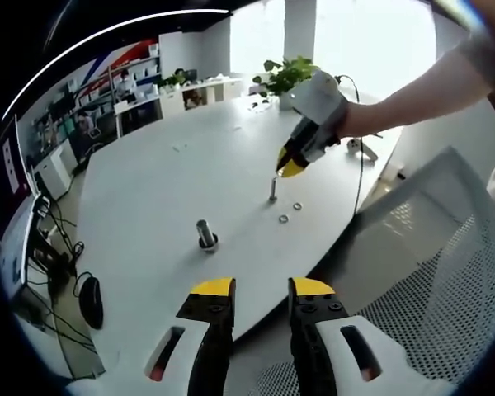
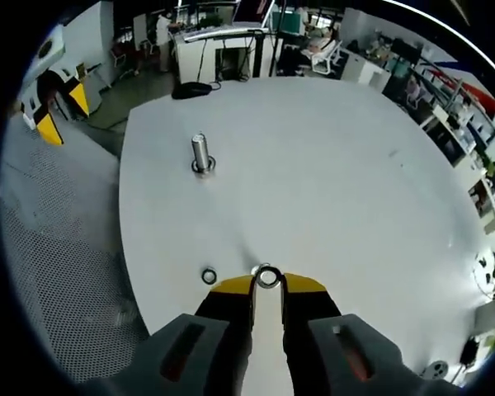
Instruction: Place the washer onto the threaded stud by aligning its center hole with the stud, sliding it down to the base, and recovering from edge contact or off-axis alignment until the washer reaches the visible bottom stop.
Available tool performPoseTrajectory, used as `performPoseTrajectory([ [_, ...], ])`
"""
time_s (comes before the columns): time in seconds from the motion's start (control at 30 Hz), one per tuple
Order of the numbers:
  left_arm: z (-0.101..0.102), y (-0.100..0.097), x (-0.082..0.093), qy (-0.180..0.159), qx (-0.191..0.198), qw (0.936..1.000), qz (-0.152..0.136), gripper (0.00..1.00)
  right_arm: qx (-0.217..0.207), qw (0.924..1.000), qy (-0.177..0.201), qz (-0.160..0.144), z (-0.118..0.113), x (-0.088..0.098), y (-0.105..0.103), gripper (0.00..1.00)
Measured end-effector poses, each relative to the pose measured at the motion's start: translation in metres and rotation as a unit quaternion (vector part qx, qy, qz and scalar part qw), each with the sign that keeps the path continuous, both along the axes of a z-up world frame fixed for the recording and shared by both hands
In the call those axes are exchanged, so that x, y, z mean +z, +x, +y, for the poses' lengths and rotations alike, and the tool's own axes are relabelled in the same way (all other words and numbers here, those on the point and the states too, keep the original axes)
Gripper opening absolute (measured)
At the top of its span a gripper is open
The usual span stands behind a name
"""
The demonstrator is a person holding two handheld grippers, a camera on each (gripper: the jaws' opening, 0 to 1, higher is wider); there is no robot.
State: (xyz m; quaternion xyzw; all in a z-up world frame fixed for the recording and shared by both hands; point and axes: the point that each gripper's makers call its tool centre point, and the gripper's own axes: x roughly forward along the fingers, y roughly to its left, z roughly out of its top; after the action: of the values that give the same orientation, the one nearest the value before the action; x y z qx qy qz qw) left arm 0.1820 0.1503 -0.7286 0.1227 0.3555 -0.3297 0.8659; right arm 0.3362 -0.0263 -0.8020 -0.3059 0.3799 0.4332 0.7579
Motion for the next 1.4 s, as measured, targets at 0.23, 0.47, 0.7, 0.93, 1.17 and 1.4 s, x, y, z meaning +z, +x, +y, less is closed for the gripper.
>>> performPoseTrajectory([
  [0.23,0.001,0.001,0.000,0.000,0.003,1.0000,0.000,0.23,0.015,0.9997,-0.015,0.007,0.004,-0.008,-0.001,0.14],
  [0.47,0.001,0.001,0.001,0.000,0.003,1.0000,-0.001,0.23,0.020,0.9995,-0.024,0.012,0.005,-0.012,0.002,0.14],
  [0.7,0.000,0.001,0.001,-0.002,0.001,1.0000,-0.001,0.23,0.021,0.9990,-0.034,0.019,0.005,-0.016,0.002,0.14],
  [0.93,0.000,0.001,0.001,-0.003,0.000,1.0000,-0.001,0.23,0.023,0.9984,-0.045,0.024,0.005,-0.022,0.002,0.14],
  [1.17,0.000,0.001,0.002,-0.006,0.001,1.0000,-0.004,0.23,0.023,0.9978,-0.053,0.032,0.003,-0.030,0.003,0.14],
  [1.4,-0.001,0.001,0.001,-0.006,-0.001,1.0000,-0.002,0.23,0.018,0.9964,-0.067,0.048,0.001,-0.042,0.002,0.14],
])
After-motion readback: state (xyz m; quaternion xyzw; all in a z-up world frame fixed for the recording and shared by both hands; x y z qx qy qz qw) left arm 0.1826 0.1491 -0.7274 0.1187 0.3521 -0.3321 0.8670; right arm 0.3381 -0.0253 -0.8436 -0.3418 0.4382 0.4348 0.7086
